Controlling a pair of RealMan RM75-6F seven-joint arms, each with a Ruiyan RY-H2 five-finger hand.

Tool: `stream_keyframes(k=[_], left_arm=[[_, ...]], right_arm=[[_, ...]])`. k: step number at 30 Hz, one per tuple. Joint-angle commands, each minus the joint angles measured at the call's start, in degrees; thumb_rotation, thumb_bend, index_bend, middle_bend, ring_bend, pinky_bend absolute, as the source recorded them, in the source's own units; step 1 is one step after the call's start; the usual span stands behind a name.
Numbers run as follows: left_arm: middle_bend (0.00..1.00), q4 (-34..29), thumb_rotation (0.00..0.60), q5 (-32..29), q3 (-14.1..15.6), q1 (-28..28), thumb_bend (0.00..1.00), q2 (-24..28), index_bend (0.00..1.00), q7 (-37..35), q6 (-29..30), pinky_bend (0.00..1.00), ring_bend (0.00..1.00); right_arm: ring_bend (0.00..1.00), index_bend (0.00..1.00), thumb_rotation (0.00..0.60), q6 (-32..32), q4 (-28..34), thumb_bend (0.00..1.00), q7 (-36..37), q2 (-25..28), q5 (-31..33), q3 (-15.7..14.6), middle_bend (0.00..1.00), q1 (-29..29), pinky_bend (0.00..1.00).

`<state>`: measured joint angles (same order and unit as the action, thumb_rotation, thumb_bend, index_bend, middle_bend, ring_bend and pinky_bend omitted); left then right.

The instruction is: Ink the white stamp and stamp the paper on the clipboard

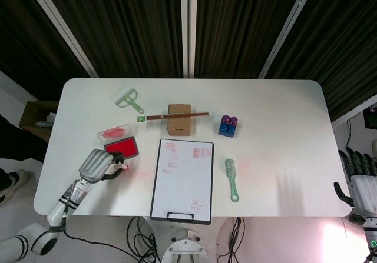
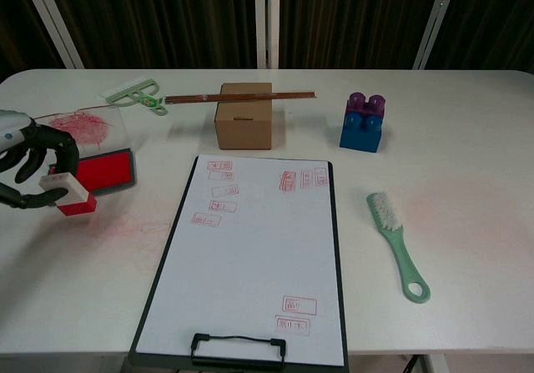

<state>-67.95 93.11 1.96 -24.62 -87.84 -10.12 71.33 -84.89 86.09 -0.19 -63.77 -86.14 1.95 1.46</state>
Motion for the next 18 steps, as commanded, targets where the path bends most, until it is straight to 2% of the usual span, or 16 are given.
stream_keyframes(k=[1,8,18], left_arm=[[0.70,0.3,0.600,-0.4,-1.3,-0.7,0.47,0.9,0.72,-1.6,0.6,0.85,0.72],[0.74,3.6,0.600,-4.0,-4.3,-3.6,0.48,0.5,0.74,-6.0,-3.8,0.85,0.75],[0.75,12.2,0.600,-5.1,-4.6,-5.5,0.48,-4.0,0.75,-11.4,-6.6,0.85,0.76]], right_arm=[[0.00,0.00,0.600,0.0,0.3,0.29,-0.3,0.1,0.0,0.0,0.00,0.1,0.00],[0.00,0.00,0.600,0.2,1.4,0.29,-1.4,0.3,0.2,0.2,0.00,0.2,0.00],[0.00,0.00,0.600,0.3,2.5,0.29,-2.6,0.8,0.6,0.4,0.00,0.3,0.00]])
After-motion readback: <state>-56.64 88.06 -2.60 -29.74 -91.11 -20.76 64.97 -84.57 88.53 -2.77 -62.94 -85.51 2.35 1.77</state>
